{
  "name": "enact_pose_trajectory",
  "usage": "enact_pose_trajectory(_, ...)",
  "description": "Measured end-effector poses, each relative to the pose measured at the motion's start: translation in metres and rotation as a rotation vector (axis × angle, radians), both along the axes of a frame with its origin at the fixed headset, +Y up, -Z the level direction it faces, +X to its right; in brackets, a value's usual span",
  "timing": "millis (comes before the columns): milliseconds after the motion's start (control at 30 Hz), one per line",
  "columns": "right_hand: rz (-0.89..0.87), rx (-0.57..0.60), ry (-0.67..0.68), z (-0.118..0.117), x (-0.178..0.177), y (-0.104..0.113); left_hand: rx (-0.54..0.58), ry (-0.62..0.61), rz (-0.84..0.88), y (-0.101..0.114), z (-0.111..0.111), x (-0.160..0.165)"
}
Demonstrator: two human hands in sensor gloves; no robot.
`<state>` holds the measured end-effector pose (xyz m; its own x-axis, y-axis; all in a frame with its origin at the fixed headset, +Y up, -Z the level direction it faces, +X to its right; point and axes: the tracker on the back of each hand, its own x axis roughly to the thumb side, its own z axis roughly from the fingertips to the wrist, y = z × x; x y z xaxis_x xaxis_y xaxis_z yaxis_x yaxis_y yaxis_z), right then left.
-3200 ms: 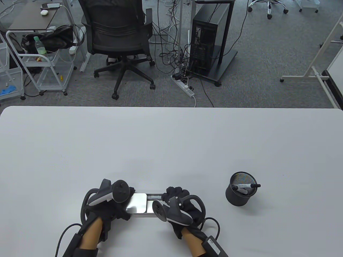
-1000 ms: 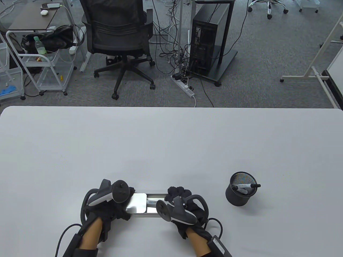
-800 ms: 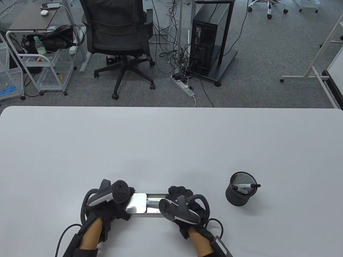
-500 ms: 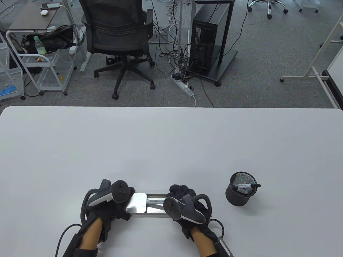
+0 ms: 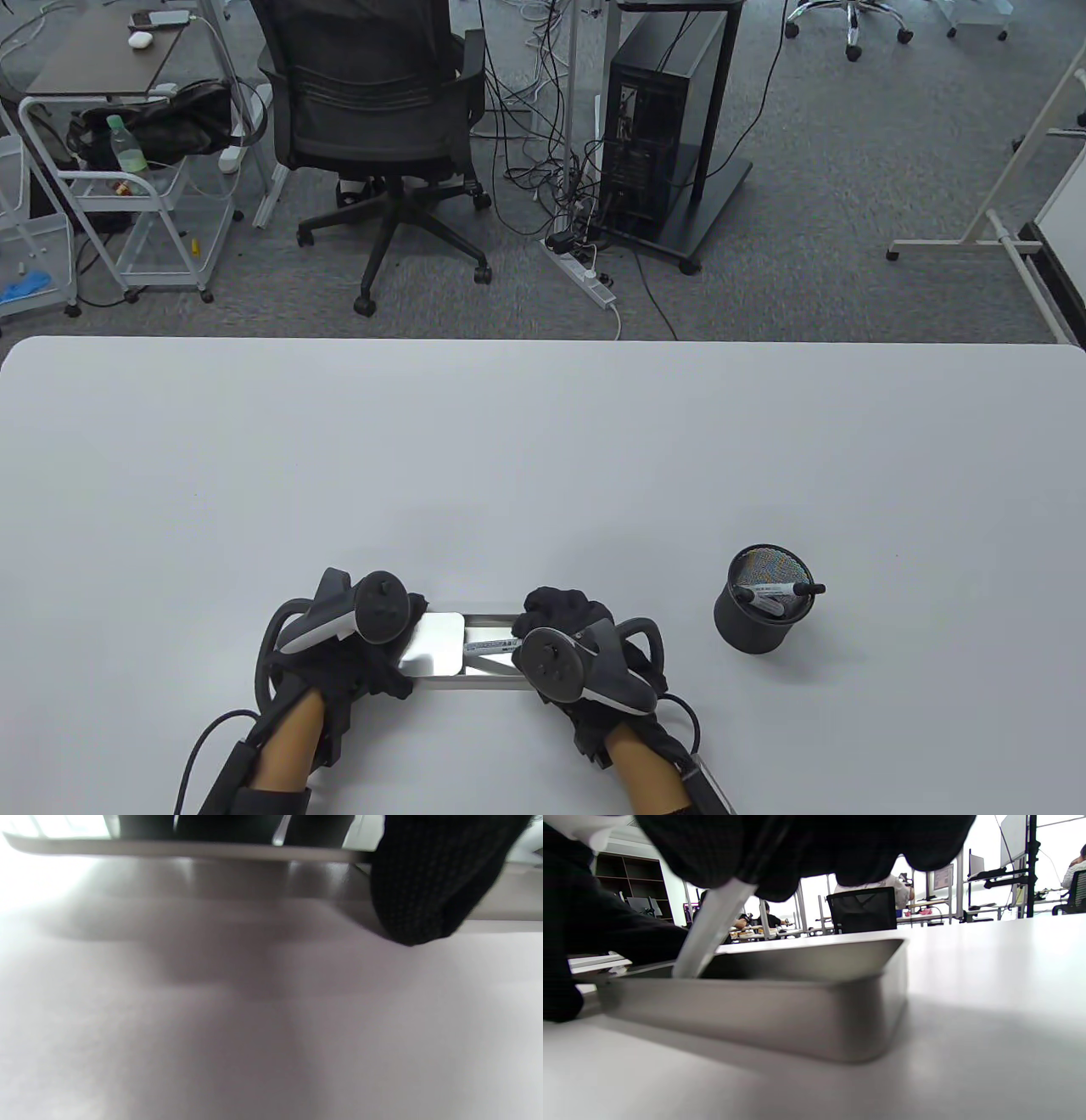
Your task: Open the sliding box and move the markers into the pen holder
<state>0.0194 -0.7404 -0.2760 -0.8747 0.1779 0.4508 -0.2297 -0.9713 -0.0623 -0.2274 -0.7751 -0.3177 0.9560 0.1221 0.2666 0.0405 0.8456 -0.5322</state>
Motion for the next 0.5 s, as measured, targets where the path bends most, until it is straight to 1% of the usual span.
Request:
enact_pose_trajectory(233, -0.061, 0.010, -0.005, -0.0001, 0.0011, 0.0016, 0.000, 0.000, 0.000, 0.0000, 0.0000, 0.0000)
enact_pose_trajectory(500, -0.127, 0.051, -0.022, -0.0002, 0.0017, 0.0003, 0.000, 0.000, 0.000, 0.0000, 0.0000, 0.0000)
